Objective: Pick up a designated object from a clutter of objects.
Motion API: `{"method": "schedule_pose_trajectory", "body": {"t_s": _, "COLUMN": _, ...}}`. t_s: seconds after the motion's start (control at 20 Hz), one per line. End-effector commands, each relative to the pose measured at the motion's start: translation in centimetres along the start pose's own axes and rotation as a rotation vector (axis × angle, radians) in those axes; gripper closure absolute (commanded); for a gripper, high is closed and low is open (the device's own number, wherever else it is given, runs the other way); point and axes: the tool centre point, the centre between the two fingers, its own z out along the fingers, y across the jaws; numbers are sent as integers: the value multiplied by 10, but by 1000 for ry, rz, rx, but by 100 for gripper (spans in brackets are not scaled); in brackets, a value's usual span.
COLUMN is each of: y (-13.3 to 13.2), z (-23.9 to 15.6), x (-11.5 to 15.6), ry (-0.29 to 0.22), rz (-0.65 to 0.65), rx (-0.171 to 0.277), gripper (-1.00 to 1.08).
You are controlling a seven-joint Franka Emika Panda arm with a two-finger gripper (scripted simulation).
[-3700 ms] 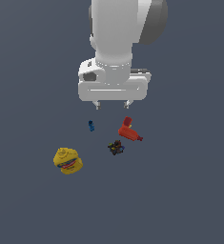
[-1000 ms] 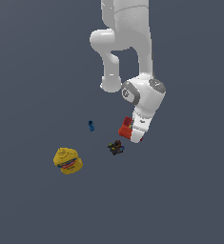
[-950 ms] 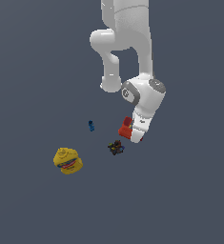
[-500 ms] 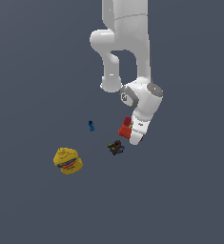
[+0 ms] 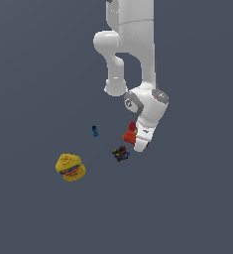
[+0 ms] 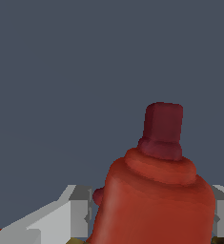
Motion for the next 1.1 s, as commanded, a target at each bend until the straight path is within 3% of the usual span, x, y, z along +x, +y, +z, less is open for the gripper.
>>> {"method": "schedule_pose_trajectory", "body": {"t_s": 0.0, "y": -1, "z": 1, "x": 0, "ry": 0, "rz": 0, "rx": 1, "gripper": 108}}
{"method": "schedule_pose_trajectory", "body": {"t_s": 0.55, "y": 4, "z": -10, "x": -1, "ry": 0, "rz": 0, "rx": 0, "gripper": 108}}
{"method": "schedule_pose_trajectory", "body": {"t_s": 1.05, "y": 27, "z": -68, "x": -8, "ry": 1, "rz": -2, "rx": 2, "gripper": 108}}
